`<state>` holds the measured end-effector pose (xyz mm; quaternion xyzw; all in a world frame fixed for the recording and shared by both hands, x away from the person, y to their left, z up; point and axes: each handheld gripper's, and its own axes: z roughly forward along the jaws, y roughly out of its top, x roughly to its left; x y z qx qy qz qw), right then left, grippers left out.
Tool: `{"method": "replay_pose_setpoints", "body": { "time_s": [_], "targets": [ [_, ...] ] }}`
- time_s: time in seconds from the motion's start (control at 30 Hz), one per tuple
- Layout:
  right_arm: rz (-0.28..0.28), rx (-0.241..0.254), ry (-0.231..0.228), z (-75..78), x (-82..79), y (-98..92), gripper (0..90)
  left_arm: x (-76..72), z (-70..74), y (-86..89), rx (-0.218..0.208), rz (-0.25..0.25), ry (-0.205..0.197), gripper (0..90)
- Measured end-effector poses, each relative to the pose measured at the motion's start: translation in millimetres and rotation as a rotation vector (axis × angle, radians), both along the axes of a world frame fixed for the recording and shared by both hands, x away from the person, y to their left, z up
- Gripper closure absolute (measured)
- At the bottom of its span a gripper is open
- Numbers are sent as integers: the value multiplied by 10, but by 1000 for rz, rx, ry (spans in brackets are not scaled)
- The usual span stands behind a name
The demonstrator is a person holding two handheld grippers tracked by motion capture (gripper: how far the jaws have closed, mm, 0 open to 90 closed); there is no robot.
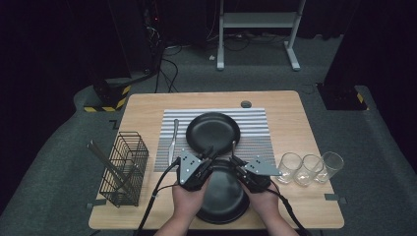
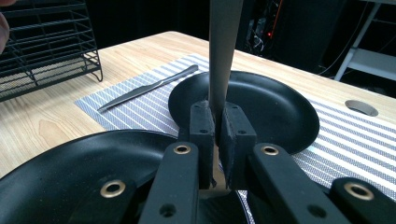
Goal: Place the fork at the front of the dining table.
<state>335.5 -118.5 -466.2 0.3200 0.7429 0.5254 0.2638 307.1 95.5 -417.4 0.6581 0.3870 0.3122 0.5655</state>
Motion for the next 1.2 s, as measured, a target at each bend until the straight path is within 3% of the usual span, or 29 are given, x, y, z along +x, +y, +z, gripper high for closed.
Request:
{"method": "replay_pose_setpoints", "body": {
  "time_s": [0.6,1.2],
  "targets": [
    [-7,7,-1,9,3,-38,842,19,-197,372,36,90,41,784],
    [-17,13,1,12,11,-76,842,5,-490,681,84,160,123,767]
  ]
}}
